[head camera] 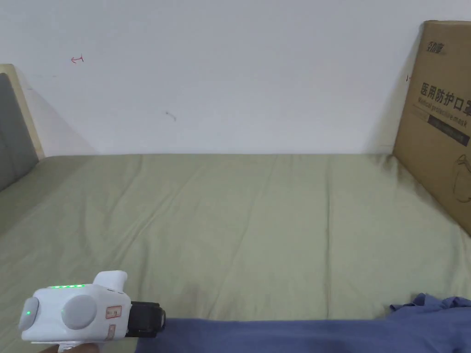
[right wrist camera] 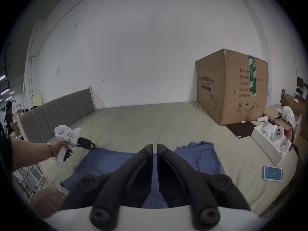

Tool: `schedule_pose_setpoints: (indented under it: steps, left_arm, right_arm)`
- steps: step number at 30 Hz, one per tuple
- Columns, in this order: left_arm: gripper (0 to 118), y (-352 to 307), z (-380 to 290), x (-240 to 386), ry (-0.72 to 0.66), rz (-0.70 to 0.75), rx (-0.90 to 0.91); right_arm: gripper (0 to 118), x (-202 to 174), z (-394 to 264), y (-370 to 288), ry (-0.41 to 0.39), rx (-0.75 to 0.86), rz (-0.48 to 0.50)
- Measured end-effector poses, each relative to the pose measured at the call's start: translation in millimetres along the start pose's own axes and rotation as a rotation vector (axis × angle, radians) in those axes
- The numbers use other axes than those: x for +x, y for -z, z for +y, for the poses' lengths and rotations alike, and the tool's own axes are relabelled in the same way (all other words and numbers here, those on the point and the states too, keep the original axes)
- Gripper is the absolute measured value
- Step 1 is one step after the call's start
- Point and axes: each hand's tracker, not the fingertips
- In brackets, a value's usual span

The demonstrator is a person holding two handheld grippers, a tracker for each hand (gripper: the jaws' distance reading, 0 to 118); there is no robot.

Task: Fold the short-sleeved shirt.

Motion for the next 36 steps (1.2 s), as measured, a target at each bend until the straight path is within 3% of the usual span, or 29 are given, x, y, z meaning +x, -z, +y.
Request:
schedule_pose_setpoints:
  steps: [2, 4, 5, 7, 9, 11, 12, 16, 19, 21, 22, 23, 24, 25, 31, 34, 35, 36]
  left_arm:
    - [100, 19.1, -5.9, 10.8, 0.087, 0.014, -0.044]
    - [99, 16.0, -16.3, 25.8, 0.219, 0.051, 0.038]
    - [94, 14.9, -17.0, 27.9, 0.146, 0.026, 0.003]
    - [56, -3.1, -24.4, 41.3, 0.156, 0.034, 0.06]
    - [5, -16.7, -36.9, 60.6, 0.222, 0.008, 0.07]
    - [5, -29.2, -49.3, 73.9, 0.249, -0.02, 0.069]
    - [5, -34.1, -52.6, 75.4, 0.221, -0.1, 0.058]
    - [4, -84.1, -67.4, 80.7, 0.151, -0.067, 0.333]
    - [4, -131.4, -79.1, 86.4, 0.139, -0.063, 0.55]
    - [4, -149.5, -78.0, 85.9, 0.124, -0.105, 0.581]
    - [4, -152.6, -74.9, 85.9, 0.124, -0.121, 0.567]
    - [4, -154.4, -70.5, 85.2, 0.128, -0.135, 0.55]
    - [5, -153.9, -67.1, 84.8, 0.137, -0.142, 0.531]
    - [5, -152.4, -63.7, 83.6, 0.139, -0.147, 0.508]
    - [5, -147.1, -50.2, 81.4, 0.132, -0.103, 0.451]
    - [5, -140.5, -47.5, 74.6, 0.11, -0.091, 0.422]
    - [5, -137.5, -46.9, 72.1, 0.106, -0.094, 0.411]
    - [5, -133.8, -46.5, 69.8, 0.101, -0.094, 0.398]
  right_arm:
    - [6, 2.5, -2.7, 5.0, -0.003, -0.015, -0.001]
    - [6, 2.9, -5.9, 8.0, -0.009, -0.027, -0.004]
    - [6, 4.3, -7.4, 9.6, -0.008, -0.032, -0.006]
    - [6, 5.8, -10.4, 11.4, 0.001, -0.041, -0.005]
    - [6, 8.7, -12.4, 12.8, 0.022, -0.051, -0.003]
    - [6, 11.8, -11.3, 12.9, 0.059, -0.064, 0.004]
    - [6, 15.1, -9.7, 13.2, 0.083, -0.066, 0.012]
    - [6, 60.2, 12.5, 31.1, 0.228, -0.069, 0.047]
    - [6, 118.6, 38.4, 74.2, 0.204, -0.11, -0.002]
    - [6, 156.8, 51.6, 123.1, 0.21, -0.31, -0.029]
    - [14, 174.3, 53.1, 149.0, 0.235, -0.423, -0.017]
    - [40, 183.5, 50.7, 175.4, 0.261, -0.53, -0.034]
    - [94, 193.8, 45.8, 194.2, 0.282, -0.601, -0.061]
    - [117, 204.4, 37.9, 213.8, 0.299, -0.679, -0.1]
    - [116, 233.4, -1.9, 279.4, 0.252, -0.804, -0.257]
    - [100, 232.3, -21.8, 297.4, 0.229, -0.88, -0.258]
    - [100, 229.3, -23.2, 301.9, 0.199, -0.912, -0.235]
    - [98, 221.5, -24.5, 303.7, 0.106, -0.925, -0.274]
